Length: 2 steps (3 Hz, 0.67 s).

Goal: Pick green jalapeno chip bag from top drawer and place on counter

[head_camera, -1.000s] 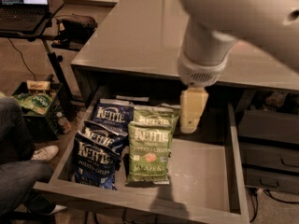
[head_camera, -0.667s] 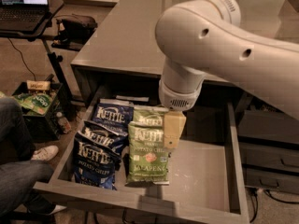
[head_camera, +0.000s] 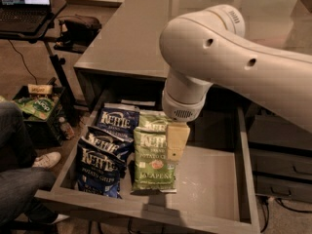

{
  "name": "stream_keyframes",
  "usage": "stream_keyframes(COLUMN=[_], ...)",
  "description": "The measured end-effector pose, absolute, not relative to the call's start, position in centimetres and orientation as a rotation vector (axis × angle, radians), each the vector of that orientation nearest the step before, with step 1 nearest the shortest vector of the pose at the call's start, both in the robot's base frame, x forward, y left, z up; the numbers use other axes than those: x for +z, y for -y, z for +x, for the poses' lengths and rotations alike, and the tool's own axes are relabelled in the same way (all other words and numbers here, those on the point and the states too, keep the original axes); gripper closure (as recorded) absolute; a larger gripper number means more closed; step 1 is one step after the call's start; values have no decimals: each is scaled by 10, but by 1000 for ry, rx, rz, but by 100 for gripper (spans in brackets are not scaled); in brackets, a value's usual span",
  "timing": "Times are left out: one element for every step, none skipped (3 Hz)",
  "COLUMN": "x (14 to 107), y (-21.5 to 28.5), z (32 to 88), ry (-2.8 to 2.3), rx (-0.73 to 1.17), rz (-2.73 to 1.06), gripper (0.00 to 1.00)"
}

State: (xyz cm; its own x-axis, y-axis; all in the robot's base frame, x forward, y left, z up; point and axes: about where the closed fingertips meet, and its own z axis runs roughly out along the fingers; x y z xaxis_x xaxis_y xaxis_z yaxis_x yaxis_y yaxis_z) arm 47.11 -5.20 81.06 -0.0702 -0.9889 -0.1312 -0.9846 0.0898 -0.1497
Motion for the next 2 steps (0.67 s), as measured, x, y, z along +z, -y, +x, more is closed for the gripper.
stream_keyframes(x=[781,758], y=[35,23], z=[470,477], ry=[-2149,-2147], rx=[56,114], rz=[-2031,-2059], gripper=[0,0])
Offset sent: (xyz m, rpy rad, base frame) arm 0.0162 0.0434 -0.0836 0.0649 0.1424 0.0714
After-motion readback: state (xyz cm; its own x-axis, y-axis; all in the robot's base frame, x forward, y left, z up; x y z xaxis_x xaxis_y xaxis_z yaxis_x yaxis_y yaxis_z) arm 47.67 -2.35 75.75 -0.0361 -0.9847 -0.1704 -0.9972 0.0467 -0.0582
